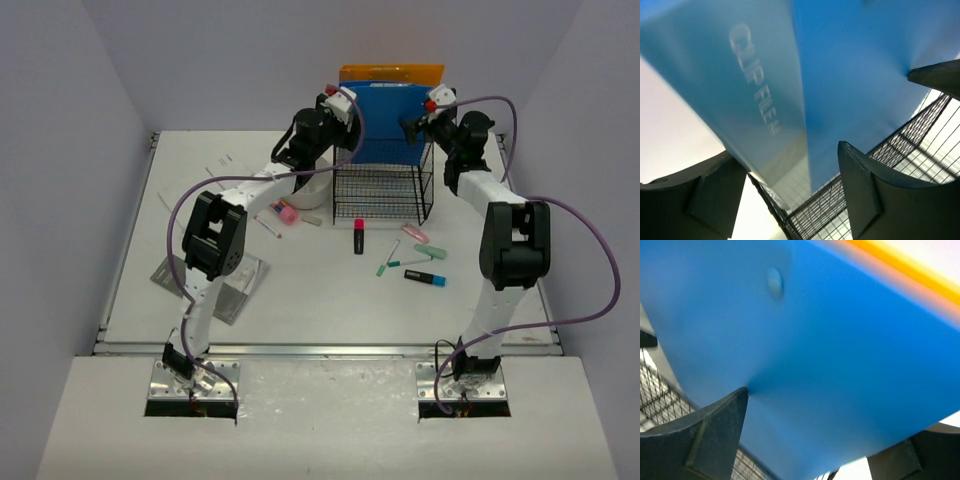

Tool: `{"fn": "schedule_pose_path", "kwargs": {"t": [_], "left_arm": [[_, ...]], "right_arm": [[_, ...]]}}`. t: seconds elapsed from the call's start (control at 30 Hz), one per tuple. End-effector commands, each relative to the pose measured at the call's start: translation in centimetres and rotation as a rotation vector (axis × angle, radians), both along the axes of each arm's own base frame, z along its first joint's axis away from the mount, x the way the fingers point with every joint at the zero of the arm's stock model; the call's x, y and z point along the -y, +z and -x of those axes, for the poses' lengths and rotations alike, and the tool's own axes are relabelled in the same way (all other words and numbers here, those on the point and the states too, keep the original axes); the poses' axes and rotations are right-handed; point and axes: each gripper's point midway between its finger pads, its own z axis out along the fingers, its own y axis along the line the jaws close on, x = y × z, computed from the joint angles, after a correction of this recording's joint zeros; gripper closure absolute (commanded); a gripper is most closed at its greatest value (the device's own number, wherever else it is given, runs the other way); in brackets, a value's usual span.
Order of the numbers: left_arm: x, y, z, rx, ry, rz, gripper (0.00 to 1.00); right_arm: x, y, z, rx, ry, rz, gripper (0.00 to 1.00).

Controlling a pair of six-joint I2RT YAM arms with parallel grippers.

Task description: Organize the desk

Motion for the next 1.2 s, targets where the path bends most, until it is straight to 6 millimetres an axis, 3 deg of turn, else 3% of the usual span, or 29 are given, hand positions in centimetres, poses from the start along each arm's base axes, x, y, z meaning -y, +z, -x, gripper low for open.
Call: {"fn": "schedule_pose_path", "kwargs": {"t": [0.0, 0.2, 0.33, 0.4, 0.5, 0.63, 0.7, 0.73, 0.83, 0.97, 1.0, 1.07, 1.17], "left_arm": [[-1.2, 11.7, 0.9, 0.166, 0.002, 0.115, 0.31], [-3.4, 23.2, 4.4, 0.319, 0.004, 0.201, 0.25], [-5.5, 28.8, 8.0, 0.383, 0.013, 0.241, 0.24], [-6.8, 30.1, 9.9, 0.382, 0.028, 0.241, 0.23], [-10.0, 30.0, 12.7, 0.330, 0.068, 0.235, 0.22], [-17.0, 25.2, 15.0, 0.103, 0.131, 0.311, 0.23], [-22.4, 19.4, 14.6, -0.097, 0.241, 0.306, 0.27], [-24.4, 17.8, 15.2, -0.167, 0.267, 0.308, 0.30], [-28.5, 11.0, 17.3, -0.379, 0.304, 0.241, 0.40], [-32.5, 1.6, 21.2, -0.594, 0.372, 0.190, 0.44], [-33.2, 1.6, 21.6, -0.592, 0.379, 0.204, 0.44], [-34.4, -1.6, 23.6, -0.665, 0.390, 0.247, 0.43], [-36.6, -4.2, 24.0, -0.701, 0.435, 0.257, 0.43]], "right_arm": [[-0.2, 12.2, 1.2, 0.202, -0.017, -0.044, 0.13], [-0.3, 21.2, 3.8, 0.321, -0.010, -0.063, 0.09], [-0.3, 24.5, 6.2, 0.363, -0.010, -0.070, 0.09], [-0.5, 25.9, 8.1, 0.379, 0.009, -0.070, 0.09], [-1.7, 26.6, 12.0, 0.349, 0.079, -0.062, 0.10], [-3.3, 22.4, 15.5, 0.129, 0.180, -0.074, 0.16], [-4.0, 20.5, 17.8, 0.015, 0.219, -0.097, 0.17], [-4.2, 19.0, 18.6, -0.051, 0.232, -0.113, 0.20], [-5.0, 14.0, 20.5, -0.286, 0.265, -0.156, 0.28], [-7.3, 7.3, 22.9, -0.612, 0.309, -0.220, 0.37], [-7.9, 6.3, 23.4, -0.652, 0.316, -0.218, 0.38], [-9.5, 3.0, 24.3, -0.744, 0.327, -0.188, 0.40], [-12.6, 1.2, 24.9, -0.782, 0.372, -0.136, 0.40]]}}
